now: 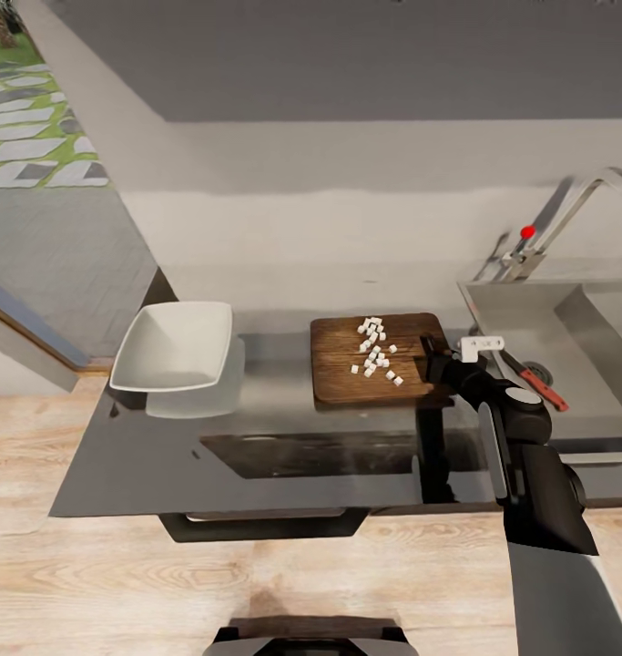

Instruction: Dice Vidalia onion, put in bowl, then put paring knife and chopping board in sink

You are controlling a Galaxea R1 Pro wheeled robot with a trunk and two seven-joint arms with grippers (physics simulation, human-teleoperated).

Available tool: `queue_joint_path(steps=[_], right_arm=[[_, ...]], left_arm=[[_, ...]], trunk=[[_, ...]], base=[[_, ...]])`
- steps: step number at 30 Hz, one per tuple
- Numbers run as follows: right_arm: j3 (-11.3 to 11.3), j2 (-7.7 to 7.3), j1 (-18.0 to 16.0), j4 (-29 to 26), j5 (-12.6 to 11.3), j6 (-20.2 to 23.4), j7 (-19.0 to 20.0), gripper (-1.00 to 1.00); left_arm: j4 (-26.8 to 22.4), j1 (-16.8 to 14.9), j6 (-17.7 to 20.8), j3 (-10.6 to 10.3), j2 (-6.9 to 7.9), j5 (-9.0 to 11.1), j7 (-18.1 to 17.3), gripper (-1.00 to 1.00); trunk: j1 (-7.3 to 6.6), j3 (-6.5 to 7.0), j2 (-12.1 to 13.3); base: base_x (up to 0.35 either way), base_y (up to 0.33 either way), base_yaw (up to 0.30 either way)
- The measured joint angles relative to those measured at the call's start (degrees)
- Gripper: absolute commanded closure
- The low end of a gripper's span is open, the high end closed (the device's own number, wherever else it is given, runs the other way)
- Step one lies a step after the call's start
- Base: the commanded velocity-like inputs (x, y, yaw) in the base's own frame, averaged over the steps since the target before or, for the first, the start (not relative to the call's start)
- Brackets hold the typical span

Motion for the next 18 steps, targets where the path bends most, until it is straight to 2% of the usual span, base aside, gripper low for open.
queue_joint_path(steps=[18], right_arm=[[0.0,0.03,0.0,0.0,0.0,0.0,0.0,1.00]], left_arm=[[1.0,0.0,0.0,0.1,0.00,0.0,0.0,-1.00]], trunk=[[0.00,1.62,0.0]], base=[[0.000,0.000,0.000]])
